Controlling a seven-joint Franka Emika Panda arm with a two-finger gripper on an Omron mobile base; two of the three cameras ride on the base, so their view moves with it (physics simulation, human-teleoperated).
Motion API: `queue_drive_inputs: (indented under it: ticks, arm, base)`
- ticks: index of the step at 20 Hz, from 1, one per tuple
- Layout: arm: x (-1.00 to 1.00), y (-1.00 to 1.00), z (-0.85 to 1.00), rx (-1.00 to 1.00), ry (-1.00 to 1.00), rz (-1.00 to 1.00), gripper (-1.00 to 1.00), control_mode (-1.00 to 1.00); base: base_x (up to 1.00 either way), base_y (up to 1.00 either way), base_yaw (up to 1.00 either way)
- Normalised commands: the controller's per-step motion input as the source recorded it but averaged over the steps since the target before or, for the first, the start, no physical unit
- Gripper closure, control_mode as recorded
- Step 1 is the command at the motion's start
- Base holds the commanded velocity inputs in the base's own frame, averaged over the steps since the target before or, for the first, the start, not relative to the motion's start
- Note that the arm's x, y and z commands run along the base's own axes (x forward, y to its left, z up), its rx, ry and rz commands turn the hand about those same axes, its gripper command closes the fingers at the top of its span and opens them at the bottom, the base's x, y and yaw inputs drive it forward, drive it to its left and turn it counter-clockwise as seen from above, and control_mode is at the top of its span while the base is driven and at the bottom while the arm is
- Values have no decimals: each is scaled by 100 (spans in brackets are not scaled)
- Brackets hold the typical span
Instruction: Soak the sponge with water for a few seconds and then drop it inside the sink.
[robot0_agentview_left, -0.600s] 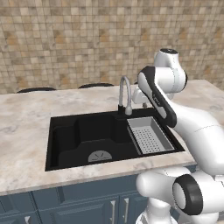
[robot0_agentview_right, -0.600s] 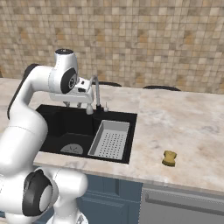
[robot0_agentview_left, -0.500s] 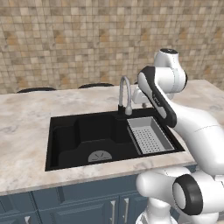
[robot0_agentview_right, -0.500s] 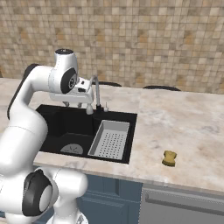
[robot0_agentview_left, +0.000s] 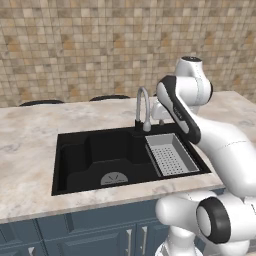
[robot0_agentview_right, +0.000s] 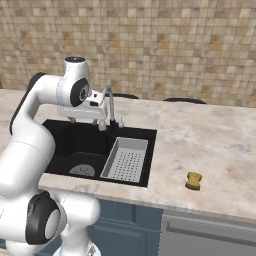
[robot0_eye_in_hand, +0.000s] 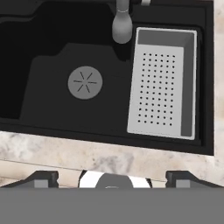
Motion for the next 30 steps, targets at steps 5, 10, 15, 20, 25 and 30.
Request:
queue_drive_inputs:
  ticks: [5,10,15,20,25,30]
  arm:
    - [-3,0,0,0,2,0,-100,-100]
    - [-11,0,0,0,0,0,-100,-100]
    - [-15,0,0,0,0,0,-100,-100]
    - [-13,0,0,0,-2,0,-100,-100]
    - [-11,0,0,0,0,1,-100,-100]
    - [-7,-1,0,0,-2,1,-100,-100]
  base:
    - [0,0,0]
    - [0,0,0]
    - [0,0,0]
    - [0,0,0]
    - [0,0,0]
    - [0,0,0]
